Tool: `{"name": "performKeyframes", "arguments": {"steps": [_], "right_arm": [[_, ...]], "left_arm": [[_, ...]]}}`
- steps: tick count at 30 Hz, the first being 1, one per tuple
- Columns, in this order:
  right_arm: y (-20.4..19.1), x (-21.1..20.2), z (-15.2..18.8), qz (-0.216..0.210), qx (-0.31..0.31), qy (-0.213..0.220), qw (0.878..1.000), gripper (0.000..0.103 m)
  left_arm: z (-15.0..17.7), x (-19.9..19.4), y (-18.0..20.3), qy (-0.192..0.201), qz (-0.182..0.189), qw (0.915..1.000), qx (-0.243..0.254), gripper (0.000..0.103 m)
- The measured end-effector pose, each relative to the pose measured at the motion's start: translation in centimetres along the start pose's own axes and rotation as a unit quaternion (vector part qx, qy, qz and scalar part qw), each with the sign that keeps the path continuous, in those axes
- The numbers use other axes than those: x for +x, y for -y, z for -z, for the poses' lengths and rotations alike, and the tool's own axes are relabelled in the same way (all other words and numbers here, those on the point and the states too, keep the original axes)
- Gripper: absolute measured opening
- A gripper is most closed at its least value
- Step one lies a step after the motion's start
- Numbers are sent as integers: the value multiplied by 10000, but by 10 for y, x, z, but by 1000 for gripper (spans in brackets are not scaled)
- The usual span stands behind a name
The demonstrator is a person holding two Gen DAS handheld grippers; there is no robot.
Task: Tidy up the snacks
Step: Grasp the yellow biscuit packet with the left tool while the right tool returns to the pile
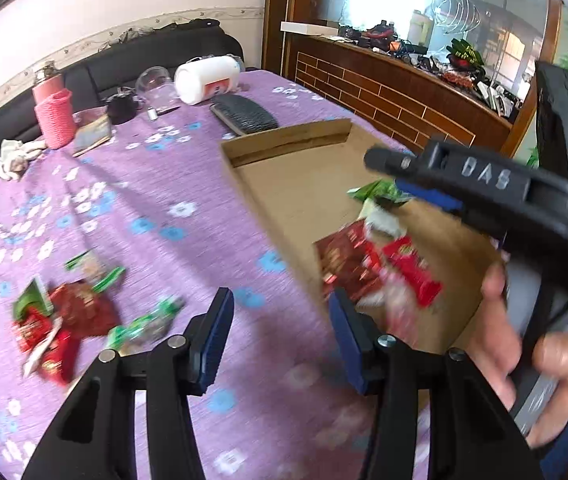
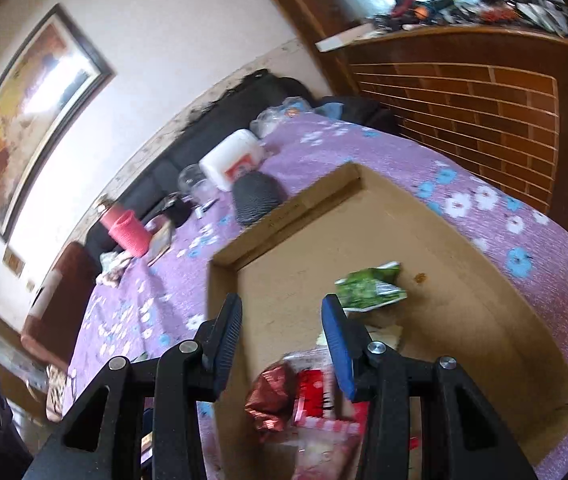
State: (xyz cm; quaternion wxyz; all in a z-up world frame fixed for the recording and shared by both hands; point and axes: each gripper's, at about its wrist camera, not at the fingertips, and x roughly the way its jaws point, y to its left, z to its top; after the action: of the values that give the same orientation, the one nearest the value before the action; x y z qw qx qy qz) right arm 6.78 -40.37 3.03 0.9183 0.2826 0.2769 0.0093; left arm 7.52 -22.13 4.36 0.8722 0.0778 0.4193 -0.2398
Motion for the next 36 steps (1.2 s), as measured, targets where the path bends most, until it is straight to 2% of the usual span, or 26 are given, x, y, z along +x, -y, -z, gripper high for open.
{"name": "performKeyframes", "arguments": {"steps": [2, 5, 9, 12, 15, 18, 23, 30, 31, 33, 36], "right_arm": [[-13, -5, 3, -184, -282, 114, 9994, 47], [-38, -12, 14, -624, -810, 247, 9945, 57], [-73, -3, 39, -980, -1534, -128, 9832, 58], [-95, 12, 61, -1236, -1906, -656, 9716, 58], [-106, 21, 77, -1330, -2071, -932, 9647, 58], [-108, 19, 81, -1208, -2198, -811, 9646, 58], [-102, 21, 77, -1316, -2008, -929, 9663, 58], [-105, 21, 76, -1362, -2082, -944, 9639, 58], [-106, 20, 76, -1370, -2089, -950, 9636, 58], [-105, 21, 76, -1358, -2088, -944, 9639, 58], [-104, 22, 76, -1325, -2040, -948, 9653, 58]], "left_arm": [[10, -12, -14, 48, -31, 10000, 18, 56], [26, -32, -43, 199, -175, 9996, -28, 59], [44, -45, -84, 211, -377, 9989, -205, 61], [51, -41, -104, 117, -429, 9985, -306, 61], [55, -33, -111, 73, -347, 9990, -268, 61], [59, -22, -111, -65, -334, 9994, -107, 61], [61, -9, -105, -119, -333, 9992, 176, 61], [62, 12, -110, -396, -449, 9982, 41, 61], [63, 11, -108, -390, -483, 9980, 80, 59], [65, 9, -107, -413, -456, 9981, 93, 47], [68, 5, -108, -434, -491, 9978, 35, 33]]}}
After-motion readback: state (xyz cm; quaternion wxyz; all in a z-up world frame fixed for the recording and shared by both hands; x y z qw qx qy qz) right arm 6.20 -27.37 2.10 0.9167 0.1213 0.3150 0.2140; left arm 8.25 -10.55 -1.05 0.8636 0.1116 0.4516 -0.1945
